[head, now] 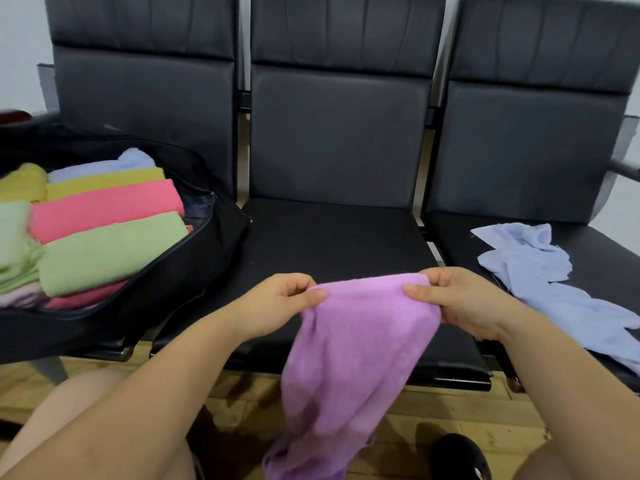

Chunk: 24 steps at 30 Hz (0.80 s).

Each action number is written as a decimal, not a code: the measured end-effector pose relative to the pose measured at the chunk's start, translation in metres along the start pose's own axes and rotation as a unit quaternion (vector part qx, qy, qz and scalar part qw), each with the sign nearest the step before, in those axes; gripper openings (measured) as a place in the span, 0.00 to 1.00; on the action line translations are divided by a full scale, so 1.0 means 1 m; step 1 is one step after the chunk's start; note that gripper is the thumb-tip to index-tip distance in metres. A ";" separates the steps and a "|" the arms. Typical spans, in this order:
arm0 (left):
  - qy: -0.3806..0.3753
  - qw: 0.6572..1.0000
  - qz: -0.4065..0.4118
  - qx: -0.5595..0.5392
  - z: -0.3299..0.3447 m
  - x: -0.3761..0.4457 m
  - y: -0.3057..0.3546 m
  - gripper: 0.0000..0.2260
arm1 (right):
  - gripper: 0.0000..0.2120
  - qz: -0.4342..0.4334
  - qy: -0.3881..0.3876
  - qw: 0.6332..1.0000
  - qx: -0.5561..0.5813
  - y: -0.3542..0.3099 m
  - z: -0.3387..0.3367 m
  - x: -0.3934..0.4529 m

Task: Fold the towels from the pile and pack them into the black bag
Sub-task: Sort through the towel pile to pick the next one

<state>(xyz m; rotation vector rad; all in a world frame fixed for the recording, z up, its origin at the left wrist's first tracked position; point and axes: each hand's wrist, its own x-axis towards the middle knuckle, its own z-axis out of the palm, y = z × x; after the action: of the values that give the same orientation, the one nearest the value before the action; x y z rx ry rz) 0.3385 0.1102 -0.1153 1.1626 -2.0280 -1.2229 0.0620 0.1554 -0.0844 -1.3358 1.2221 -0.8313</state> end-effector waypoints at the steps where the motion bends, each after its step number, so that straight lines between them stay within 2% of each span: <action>1: 0.002 1.000 0.010 -0.021 0.001 -0.004 0.002 0.13 | 0.27 -0.011 0.008 1.000 -0.004 0.001 -0.002 -0.002; 2: -0.005 0.999 0.015 -0.039 0.002 -0.008 0.006 0.14 | 0.35 -0.019 0.020 1.000 -0.013 0.001 -0.004 -0.005; 4: -0.034 0.998 0.010 -0.053 0.004 -0.016 0.012 0.14 | 0.42 -0.044 0.037 0.998 -0.020 0.000 -0.008 -0.011; 6: -0.063 0.998 -0.002 -0.016 0.003 -0.022 0.016 0.16 | 0.37 -0.065 0.039 0.997 -0.014 -0.001 -0.013 -0.018; 8: -0.081 0.994 -0.010 0.071 -0.001 -0.027 0.016 0.20 | 0.30 -0.072 0.038 0.997 -0.012 -0.002 -0.019 -0.026; 10: -0.079 0.990 -0.034 0.112 -0.009 -0.031 0.014 0.18 | 0.29 -0.071 0.044 0.996 -0.015 -0.001 -0.028 -0.033; 14: -0.048 0.984 -0.061 0.163 -0.032 -0.037 -0.001 0.20 | 0.37 -0.049 0.096 0.994 -0.025 0.006 -0.047 -0.042; 17: -0.027 0.970 -0.096 0.221 -0.044 -0.038 -0.014 0.18 | 0.41 -0.021 0.132 0.990 -0.039 0.013 -0.059 -0.048; 18: -0.020 0.971 -0.116 0.206 -0.047 -0.038 -0.017 0.16 | 0.40 -0.015 0.138 0.989 -0.046 0.015 -0.060 -0.049; 20: -0.040 0.983 -0.157 0.092 -0.049 -0.038 -0.019 0.13 | 0.40 0.020 0.141 0.988 -0.067 0.019 -0.060 -0.050; 23: -0.126 0.965 -0.161 -0.164 -0.059 -0.043 -0.013 0.24 | 0.28 0.108 0.079 0.991 -0.029 0.015 -0.062 -0.058; 24: -0.141 0.950 -0.139 -0.239 -0.065 -0.044 -0.012 0.27 | 0.29 0.116 0.056 0.992 -0.008 0.013 -0.066 -0.060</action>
<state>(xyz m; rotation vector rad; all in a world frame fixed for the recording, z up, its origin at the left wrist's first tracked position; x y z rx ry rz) 0.4146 0.1154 -0.0942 1.0964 -1.6356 -1.9875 -0.0169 0.1984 -0.0759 -1.1448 1.4431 -0.7385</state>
